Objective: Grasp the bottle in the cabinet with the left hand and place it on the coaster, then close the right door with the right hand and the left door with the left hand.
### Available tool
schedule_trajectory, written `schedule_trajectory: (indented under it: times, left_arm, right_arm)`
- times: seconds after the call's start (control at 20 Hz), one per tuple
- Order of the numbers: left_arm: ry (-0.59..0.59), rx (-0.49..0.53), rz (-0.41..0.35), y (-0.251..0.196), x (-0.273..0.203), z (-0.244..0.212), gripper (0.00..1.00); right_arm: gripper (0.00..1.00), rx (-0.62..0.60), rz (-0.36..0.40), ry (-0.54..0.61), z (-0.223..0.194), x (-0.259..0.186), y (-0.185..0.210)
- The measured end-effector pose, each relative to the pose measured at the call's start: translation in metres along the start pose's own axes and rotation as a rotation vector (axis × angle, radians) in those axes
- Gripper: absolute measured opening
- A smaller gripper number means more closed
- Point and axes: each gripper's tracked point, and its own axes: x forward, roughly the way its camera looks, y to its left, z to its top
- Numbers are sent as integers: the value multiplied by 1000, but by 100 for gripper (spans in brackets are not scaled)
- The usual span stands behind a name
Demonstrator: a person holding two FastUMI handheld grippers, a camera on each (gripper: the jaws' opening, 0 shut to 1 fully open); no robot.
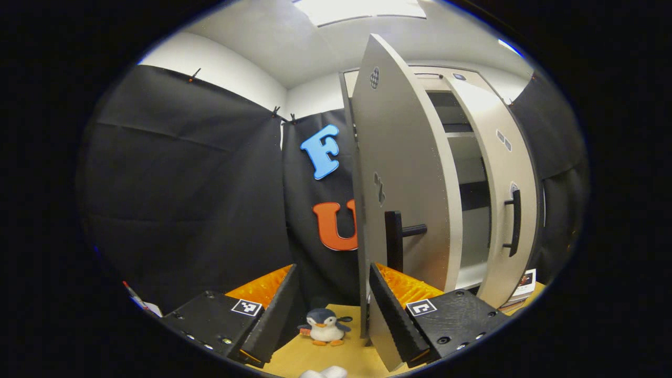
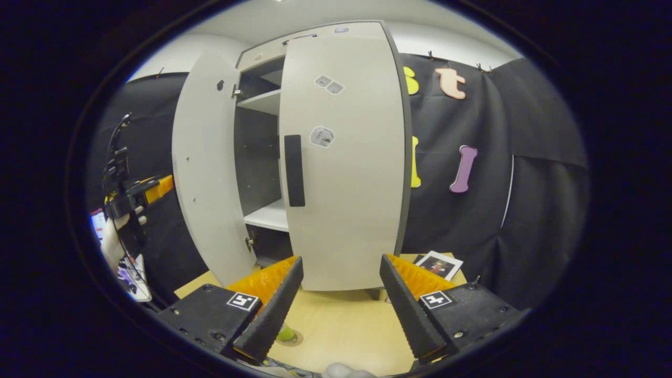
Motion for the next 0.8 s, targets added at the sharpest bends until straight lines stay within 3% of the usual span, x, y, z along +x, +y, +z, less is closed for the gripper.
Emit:
schedule_trajectory:
  times: [0.15, 0.25, 0.35, 0.5, 0.8]
  left_arm:
    - [1, -21, -63, -25, 2, 2, 82]
    - [-5, -41, -79, -38, 7, 5, 86]
    - [-8, -53, -106, -52, 14, 9, 97]
    - [-23, -56, -128, -64, 14, 17, 95]
    - [8, -32, -163, -79, 4, 9, 96]
  right_arm:
    - [97, 0, -14, -9, 2, -4, -6]
    - [97, 2, -24, -13, 3, -5, -11]
    - [97, 3, -38, -21, 5, -10, -13]
    - [93, 15, -56, -41, 10, -14, -20]
    - [97, 23, -62, -67, 15, -18, -18]
